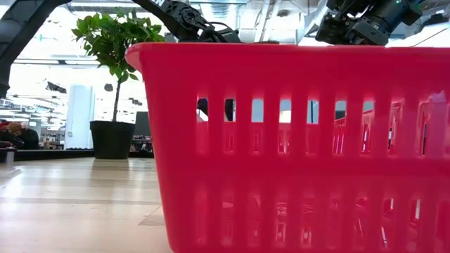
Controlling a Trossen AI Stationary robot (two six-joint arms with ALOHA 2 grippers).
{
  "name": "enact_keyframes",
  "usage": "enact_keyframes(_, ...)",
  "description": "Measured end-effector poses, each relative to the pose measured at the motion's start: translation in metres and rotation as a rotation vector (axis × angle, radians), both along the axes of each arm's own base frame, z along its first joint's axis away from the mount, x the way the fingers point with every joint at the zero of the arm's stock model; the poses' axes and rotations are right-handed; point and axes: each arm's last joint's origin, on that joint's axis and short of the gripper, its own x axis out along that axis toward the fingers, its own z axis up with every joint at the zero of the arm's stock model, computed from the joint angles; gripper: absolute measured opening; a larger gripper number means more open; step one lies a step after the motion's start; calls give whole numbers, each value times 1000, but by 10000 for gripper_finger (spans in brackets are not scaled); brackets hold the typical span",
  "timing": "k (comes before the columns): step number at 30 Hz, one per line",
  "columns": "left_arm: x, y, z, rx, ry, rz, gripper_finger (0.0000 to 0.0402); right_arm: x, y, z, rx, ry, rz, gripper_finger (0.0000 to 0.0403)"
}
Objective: Stack baskets by color
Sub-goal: Stack the top left black bin on top of the top right black bin
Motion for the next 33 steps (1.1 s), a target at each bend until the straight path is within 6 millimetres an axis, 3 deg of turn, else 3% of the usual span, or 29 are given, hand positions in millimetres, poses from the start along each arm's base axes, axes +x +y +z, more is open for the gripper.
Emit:
enact_keyframes(6,0,1,0,8,-5,59,172,0,0,0,-1,-5,0,191)
enact_keyframes(12,-2,1,-1,11,22,41,165,1,0,1,-2,-8,1,191)
enact_keyframes(17,-2,1,-1,11,22,45,127,1,0,1,-2,-8,1,191)
enact_keyframes(24,-3,2,-1,15,24,56,13,1,0,1,-2,-8,0,191)
enact_keyframes(33,-3,3,-1,-21,-1,118,2,1,0,1,-2,-8,0,191)
